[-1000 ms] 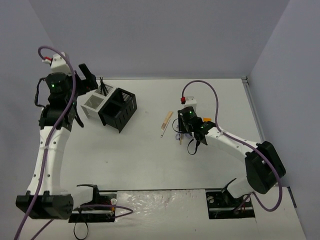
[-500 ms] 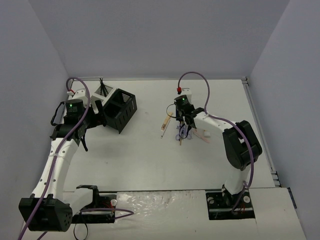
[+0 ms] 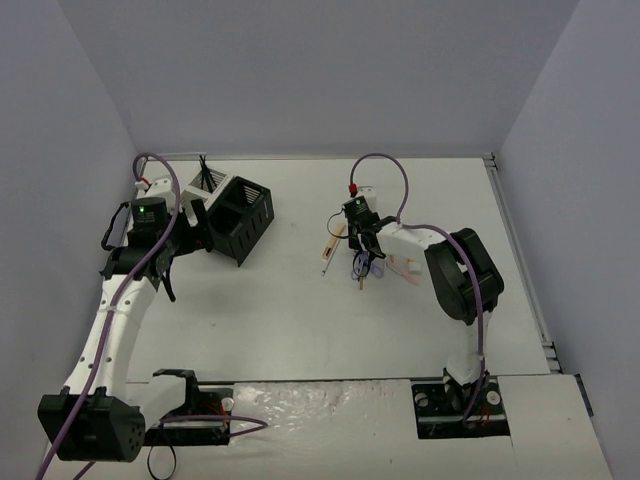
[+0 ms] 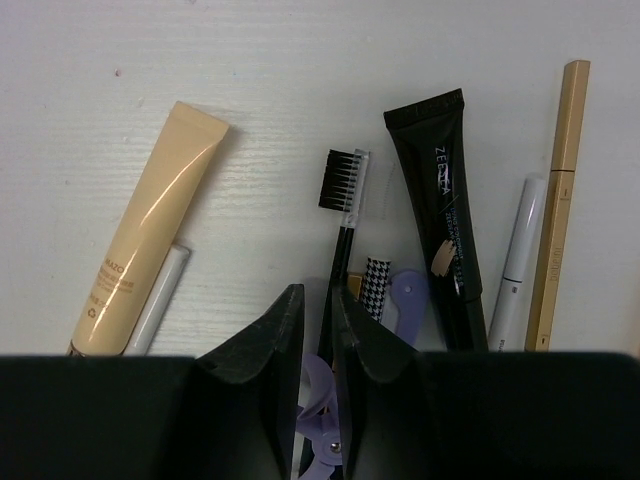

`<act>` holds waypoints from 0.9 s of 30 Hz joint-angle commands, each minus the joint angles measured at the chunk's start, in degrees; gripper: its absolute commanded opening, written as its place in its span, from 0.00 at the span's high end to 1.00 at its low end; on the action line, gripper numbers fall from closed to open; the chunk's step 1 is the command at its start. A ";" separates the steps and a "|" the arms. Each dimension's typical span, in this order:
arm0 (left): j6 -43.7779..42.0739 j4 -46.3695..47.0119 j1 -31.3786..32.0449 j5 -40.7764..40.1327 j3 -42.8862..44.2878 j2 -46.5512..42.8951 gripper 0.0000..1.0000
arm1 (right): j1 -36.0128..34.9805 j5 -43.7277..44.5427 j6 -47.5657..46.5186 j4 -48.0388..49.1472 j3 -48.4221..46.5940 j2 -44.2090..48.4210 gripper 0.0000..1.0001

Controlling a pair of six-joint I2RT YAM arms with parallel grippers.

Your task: Organize the makeup

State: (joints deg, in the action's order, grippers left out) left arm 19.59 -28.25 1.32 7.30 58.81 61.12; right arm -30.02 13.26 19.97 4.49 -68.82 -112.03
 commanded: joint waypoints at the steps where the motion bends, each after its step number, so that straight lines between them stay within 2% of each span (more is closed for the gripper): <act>1: 0.24 1.47 -0.24 0.70 4.24 -0.07 0.11 | 0.40 1.46 2.73 0.72 -1.43 0.60 0.85; 12: 0.56 1.36 -0.18 1.37 4.39 0.81 0.11 | 0.49 5.00 5.84 -1.15 0.34 -0.04 0.87; 24: 0.62 1.09 -0.20 1.72 4.56 1.30 0.10 | 0.49 6.03 6.48 -2.63 0.30 -0.09 0.81; 27: 0.71 1.09 -0.23 1.72 4.56 1.33 0.11 | 0.49 5.35 6.36 -2.73 -0.26 -1.02 0.84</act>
State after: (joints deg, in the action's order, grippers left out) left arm 19.76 -28.46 1.32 8.16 58.81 62.36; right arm -29.98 17.15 25.53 3.14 -68.14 -112.34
